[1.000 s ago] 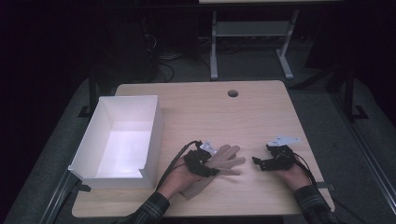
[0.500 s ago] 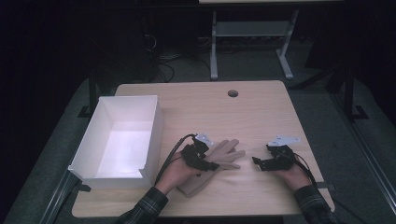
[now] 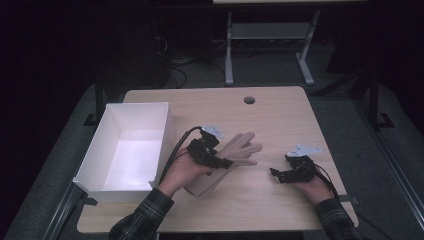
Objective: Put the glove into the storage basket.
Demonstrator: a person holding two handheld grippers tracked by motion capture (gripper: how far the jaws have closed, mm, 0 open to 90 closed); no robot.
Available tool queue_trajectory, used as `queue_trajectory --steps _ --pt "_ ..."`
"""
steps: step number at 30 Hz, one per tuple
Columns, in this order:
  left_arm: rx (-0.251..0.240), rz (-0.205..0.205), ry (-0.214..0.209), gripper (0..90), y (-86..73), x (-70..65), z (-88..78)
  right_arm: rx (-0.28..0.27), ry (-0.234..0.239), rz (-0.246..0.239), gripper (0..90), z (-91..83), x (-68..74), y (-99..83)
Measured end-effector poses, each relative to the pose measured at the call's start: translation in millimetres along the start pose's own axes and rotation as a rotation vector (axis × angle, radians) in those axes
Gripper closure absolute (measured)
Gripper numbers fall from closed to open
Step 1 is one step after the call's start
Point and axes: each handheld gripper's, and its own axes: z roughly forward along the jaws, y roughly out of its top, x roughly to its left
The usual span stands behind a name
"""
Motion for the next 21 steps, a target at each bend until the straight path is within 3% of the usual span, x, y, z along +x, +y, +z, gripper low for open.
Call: queue_trajectory --steps 7,13,21 --pt "-0.016 0.008 0.006 66.4 15.3 1.4 -20.2 0.000 -0.001 -0.001 17.0 0.0 -0.1 0.0" --pt "-0.006 0.021 0.042 66.4 25.2 9.1 -43.0 -0.001 -0.001 -0.001 17.0 0.0 -0.1 0.0" --pt "-0.020 0.007 0.077 66.4 25.3 18.4 -71.2 -0.001 -0.001 -0.001 17.0 0.1 -0.1 0.0"
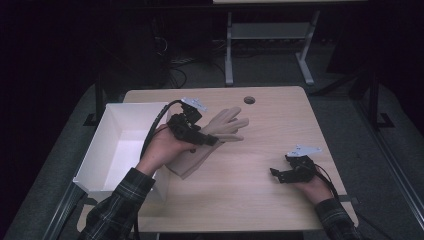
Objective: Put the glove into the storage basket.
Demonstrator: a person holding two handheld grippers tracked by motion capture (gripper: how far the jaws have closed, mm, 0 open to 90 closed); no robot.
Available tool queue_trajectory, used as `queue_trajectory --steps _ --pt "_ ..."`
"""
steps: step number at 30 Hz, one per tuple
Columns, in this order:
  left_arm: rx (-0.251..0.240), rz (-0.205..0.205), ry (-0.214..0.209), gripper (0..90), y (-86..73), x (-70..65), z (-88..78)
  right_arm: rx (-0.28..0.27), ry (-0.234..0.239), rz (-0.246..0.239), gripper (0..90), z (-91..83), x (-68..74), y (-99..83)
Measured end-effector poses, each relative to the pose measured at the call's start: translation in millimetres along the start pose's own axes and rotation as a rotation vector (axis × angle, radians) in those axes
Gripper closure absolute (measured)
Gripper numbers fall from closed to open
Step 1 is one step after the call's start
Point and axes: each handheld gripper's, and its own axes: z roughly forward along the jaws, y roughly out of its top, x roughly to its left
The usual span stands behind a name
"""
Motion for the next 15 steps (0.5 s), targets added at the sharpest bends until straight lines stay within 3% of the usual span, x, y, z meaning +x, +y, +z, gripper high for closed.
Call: queue_trajectory --steps 15 --pt "-0.066 -0.081 0.105 66.4 -24.3 28.7 -58.9 0.000 0.000 0.000 17.0 0.0 0.0 0.0"
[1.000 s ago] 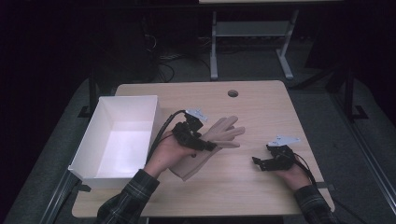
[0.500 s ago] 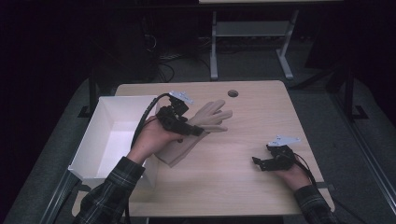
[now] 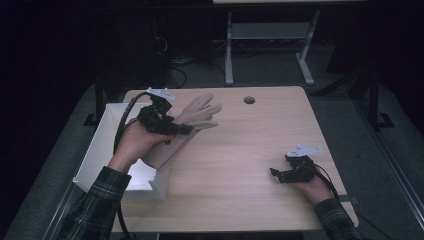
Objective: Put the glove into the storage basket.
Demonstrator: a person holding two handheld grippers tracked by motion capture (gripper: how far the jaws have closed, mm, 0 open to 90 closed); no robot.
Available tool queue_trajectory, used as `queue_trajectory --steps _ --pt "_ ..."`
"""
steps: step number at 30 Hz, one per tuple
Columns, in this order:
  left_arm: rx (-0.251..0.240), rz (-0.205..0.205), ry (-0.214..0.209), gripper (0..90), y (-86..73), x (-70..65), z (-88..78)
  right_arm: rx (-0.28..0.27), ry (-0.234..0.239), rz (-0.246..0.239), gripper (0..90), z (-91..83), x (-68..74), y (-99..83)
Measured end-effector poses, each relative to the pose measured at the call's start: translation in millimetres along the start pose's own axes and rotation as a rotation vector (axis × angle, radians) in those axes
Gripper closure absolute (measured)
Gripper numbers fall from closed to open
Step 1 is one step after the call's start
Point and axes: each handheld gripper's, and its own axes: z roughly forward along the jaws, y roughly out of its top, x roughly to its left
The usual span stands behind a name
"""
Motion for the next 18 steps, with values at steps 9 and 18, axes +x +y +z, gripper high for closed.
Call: queue_trajectory --steps 9,18 --pt "-0.019 -0.070 0.073 66.4 -25.9 25.3 -25.5 0.000 -0.001 0.000 17.0 0.1 0.0 0.1" --pt "-0.035 -0.155 0.140 66.4 -58.8 49.5 -43.0 0.000 -0.002 0.000 17.0 0.1 0.1 0.2"
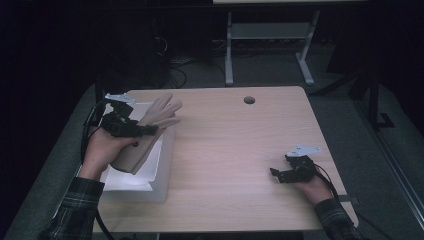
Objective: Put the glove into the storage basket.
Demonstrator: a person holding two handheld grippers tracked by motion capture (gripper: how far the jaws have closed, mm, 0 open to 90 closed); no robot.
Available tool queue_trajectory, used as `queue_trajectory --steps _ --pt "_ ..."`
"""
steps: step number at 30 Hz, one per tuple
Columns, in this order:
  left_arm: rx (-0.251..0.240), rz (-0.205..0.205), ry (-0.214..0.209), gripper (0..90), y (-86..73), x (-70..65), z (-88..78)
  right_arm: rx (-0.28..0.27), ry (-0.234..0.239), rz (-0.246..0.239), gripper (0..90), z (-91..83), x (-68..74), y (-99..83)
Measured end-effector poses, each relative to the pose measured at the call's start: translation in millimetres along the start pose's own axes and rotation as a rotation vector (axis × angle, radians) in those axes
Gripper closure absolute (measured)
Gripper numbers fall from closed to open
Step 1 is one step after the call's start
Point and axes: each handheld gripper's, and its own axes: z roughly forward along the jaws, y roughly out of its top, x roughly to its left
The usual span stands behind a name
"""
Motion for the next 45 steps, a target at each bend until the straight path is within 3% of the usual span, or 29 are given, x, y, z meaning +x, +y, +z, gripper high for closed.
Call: queue_trajectory --steps 9,20,34,36,45 --pt "0.020 -0.071 0.065 66.4 -26.6 24.8 0.6 -0.001 -0.001 -0.001 17.0 0.0 -0.1 0.0" --pt "0.050 -0.102 0.131 66.3 -48.3 41.6 21.4 0.000 0.000 0.000 17.0 0.0 0.0 0.0" --pt "0.092 -0.124 0.151 66.2 -78.7 57.2 53.0 0.002 0.000 -0.001 17.0 -0.1 -0.1 0.0" --pt "0.110 -0.112 0.156 66.2 -83.4 59.2 58.5 0.002 0.000 -0.001 17.0 -0.2 -0.1 0.0" --pt "0.133 -0.123 0.156 66.0 -96.0 62.0 73.5 0.002 0.000 -0.002 17.0 -0.2 -0.1 0.0"
